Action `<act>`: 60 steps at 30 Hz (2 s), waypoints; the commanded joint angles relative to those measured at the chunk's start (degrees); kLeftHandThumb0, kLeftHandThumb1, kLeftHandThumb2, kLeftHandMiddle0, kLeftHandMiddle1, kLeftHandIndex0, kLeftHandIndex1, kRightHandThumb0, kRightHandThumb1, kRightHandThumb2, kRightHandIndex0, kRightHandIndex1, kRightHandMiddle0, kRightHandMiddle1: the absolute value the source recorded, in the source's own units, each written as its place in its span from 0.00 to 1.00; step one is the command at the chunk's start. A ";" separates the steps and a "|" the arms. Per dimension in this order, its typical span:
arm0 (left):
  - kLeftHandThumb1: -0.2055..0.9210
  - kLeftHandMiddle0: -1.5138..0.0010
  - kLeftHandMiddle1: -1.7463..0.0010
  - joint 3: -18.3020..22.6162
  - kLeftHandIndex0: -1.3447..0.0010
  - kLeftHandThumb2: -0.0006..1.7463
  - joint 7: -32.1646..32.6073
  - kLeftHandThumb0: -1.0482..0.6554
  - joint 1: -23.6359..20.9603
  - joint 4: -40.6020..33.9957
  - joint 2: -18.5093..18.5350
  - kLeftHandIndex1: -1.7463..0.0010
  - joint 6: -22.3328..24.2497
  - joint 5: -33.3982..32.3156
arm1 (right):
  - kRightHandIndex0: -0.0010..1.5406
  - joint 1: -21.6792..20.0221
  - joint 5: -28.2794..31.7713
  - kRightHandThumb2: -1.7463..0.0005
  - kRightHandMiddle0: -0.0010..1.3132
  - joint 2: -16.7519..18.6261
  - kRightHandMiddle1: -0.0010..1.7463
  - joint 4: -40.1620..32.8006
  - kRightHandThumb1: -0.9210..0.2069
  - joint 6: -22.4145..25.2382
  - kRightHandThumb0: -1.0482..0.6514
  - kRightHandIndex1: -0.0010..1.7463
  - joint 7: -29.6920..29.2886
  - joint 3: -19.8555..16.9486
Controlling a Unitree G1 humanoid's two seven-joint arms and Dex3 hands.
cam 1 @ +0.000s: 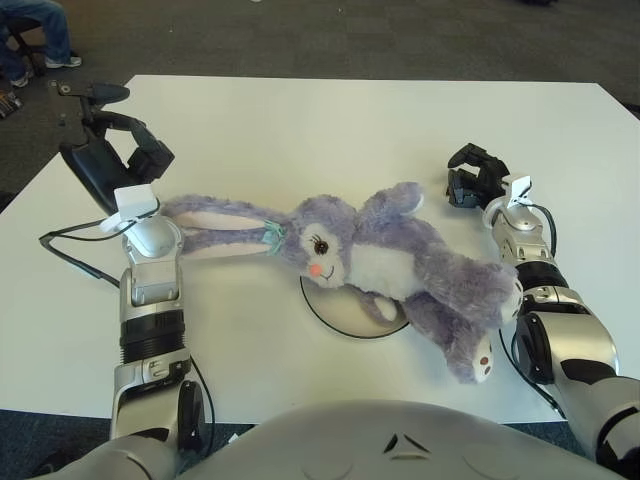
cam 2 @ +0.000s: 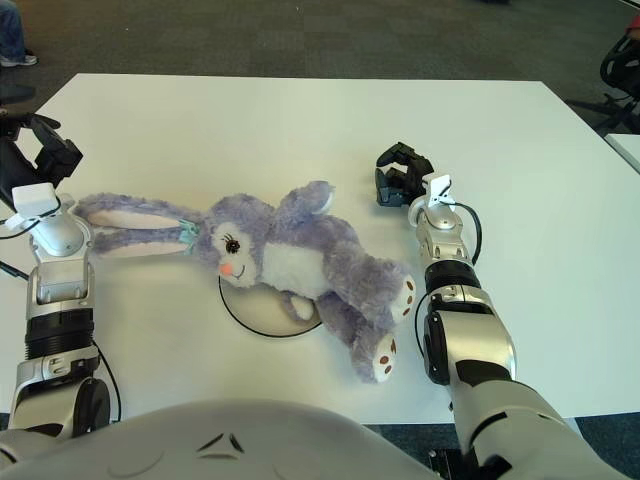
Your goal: Put the doll into the plate.
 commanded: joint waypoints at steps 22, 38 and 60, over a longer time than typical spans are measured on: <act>0.76 0.32 0.00 2.03 0.71 0.53 -20.89 0.38 -2.06 7.63 0.35 0.00 21.56 -22.68 | 0.44 3.69 -1.09 0.21 0.44 0.56 0.89 2.00 0.63 3.18 0.61 1.00 0.45 0.51; 0.58 0.24 0.00 0.95 0.62 0.66 -34.23 0.36 -4.72 22.21 1.85 0.00 16.77 -31.19 | 0.44 3.96 -1.73 0.20 0.40 0.40 0.93 1.55 0.62 3.35 0.61 1.00 -0.55 0.94; 0.56 0.26 0.00 -3.12 0.61 0.68 -41.59 0.35 -3.70 25.33 -2.03 0.00 12.21 -33.30 | 0.43 4.37 -1.48 0.21 0.41 0.47 0.92 0.98 0.62 3.22 0.61 1.00 -0.26 0.89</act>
